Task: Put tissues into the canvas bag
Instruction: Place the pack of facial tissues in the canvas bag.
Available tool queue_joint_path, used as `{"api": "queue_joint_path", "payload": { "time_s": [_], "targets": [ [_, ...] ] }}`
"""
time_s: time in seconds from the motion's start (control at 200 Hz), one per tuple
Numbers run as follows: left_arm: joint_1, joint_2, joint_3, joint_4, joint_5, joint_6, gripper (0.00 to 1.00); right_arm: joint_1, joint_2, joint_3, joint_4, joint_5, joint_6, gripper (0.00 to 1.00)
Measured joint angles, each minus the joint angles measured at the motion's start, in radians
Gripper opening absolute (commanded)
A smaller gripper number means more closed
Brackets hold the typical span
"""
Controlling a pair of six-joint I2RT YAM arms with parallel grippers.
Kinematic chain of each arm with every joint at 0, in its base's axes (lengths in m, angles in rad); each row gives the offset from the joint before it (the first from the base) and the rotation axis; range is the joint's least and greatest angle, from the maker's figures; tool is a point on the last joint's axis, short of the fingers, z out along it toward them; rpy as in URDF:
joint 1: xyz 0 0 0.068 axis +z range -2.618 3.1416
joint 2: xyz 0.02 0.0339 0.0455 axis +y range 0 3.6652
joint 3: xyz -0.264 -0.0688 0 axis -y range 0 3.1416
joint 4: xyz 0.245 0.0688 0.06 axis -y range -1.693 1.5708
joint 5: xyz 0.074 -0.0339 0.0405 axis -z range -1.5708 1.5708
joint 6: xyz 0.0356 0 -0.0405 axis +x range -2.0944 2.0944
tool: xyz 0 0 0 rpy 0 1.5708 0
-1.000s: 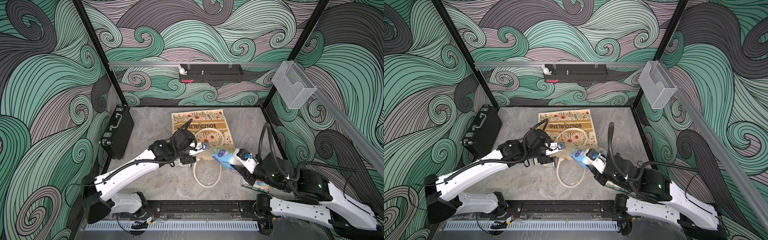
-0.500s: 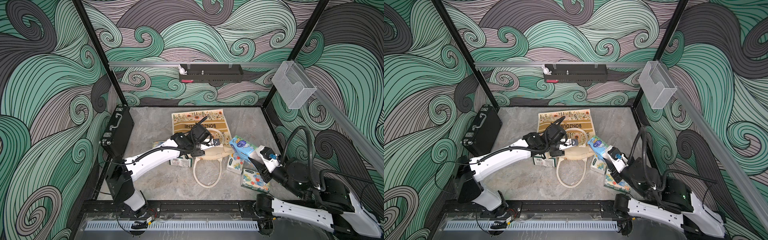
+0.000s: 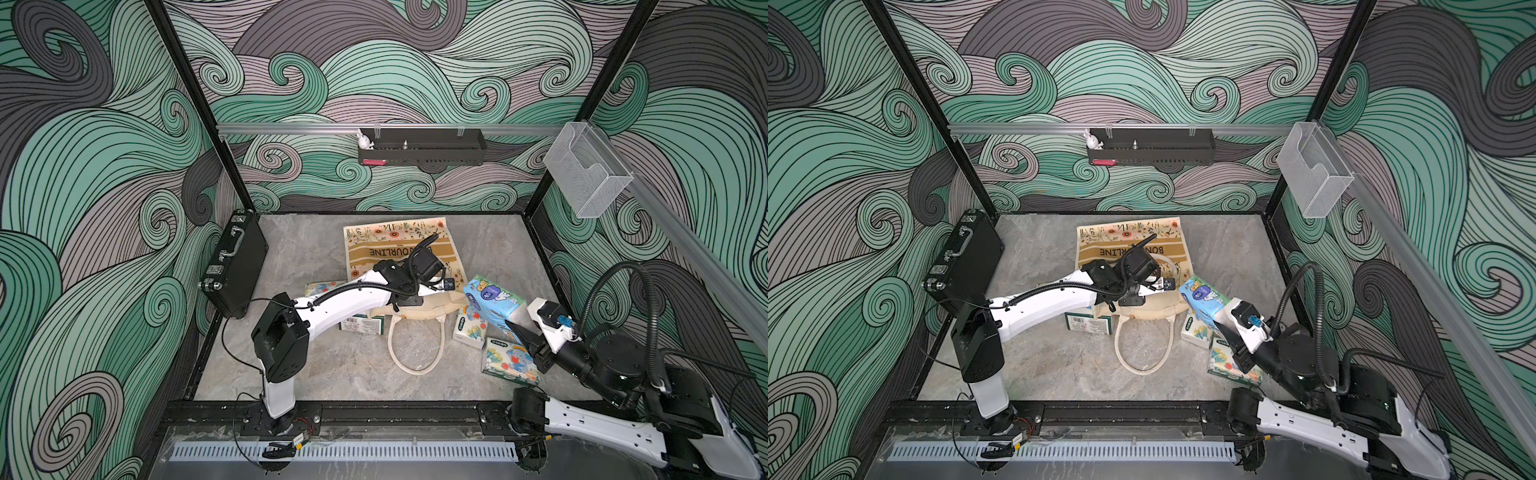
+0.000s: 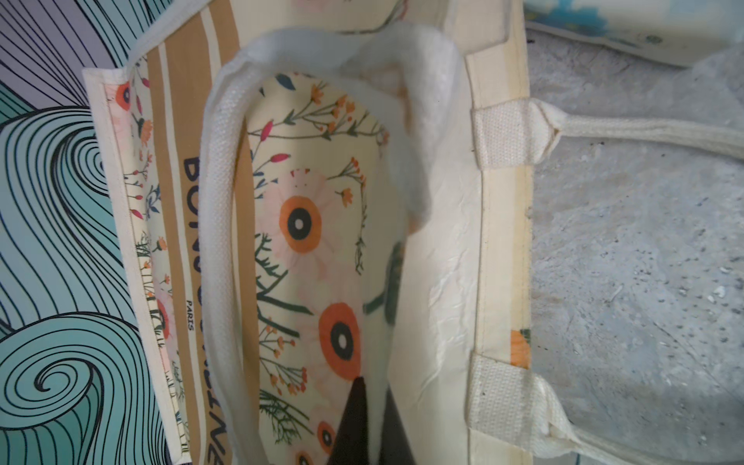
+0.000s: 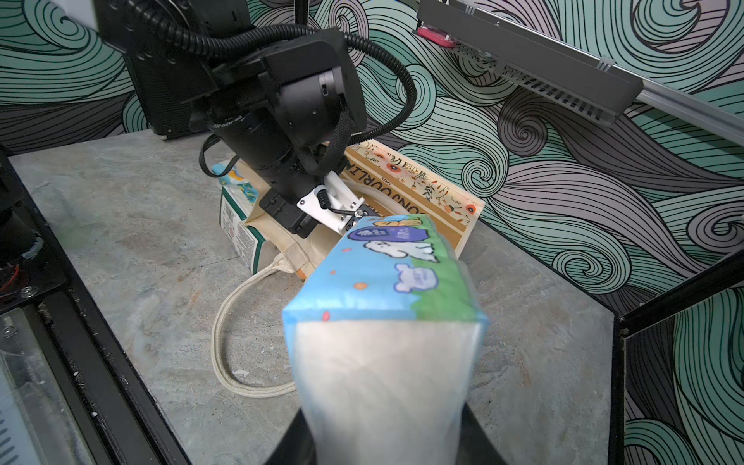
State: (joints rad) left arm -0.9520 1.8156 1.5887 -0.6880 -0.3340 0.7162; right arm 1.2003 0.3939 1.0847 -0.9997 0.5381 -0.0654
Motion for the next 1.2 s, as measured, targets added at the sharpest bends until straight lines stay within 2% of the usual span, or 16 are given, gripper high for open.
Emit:
{"api": "queue_joint_path", "payload": {
  "time_s": [0.23,0.42,0.615,0.811,0.971,1.196],
  "targets": [
    [0.005,-0.020,0.113,-0.010,-0.018,0.010,0.00,0.000,0.035,-0.028,0.009,-0.154,-0.056,0.38],
    [0.010,-0.049,0.124,-0.013,-0.024,0.014,0.00,0.000,0.123,-0.093,0.062,-0.201,-0.132,0.39],
    [0.028,-0.052,0.148,-0.025,-0.021,0.011,0.00,0.000,0.155,-0.291,0.282,-0.144,-0.303,0.32],
    [0.050,-0.052,0.235,-0.051,-0.015,-0.003,0.00,-0.003,0.244,-0.438,0.636,-0.026,-0.606,0.28],
    [0.064,-0.062,0.266,-0.064,0.007,-0.017,0.00,-0.082,0.399,-0.455,0.856,0.010,-0.810,0.28],
    [0.072,-0.077,0.266,-0.089,0.033,-0.021,0.00,-0.223,0.555,-0.423,0.958,0.012,-0.924,0.22]
  ]
}}
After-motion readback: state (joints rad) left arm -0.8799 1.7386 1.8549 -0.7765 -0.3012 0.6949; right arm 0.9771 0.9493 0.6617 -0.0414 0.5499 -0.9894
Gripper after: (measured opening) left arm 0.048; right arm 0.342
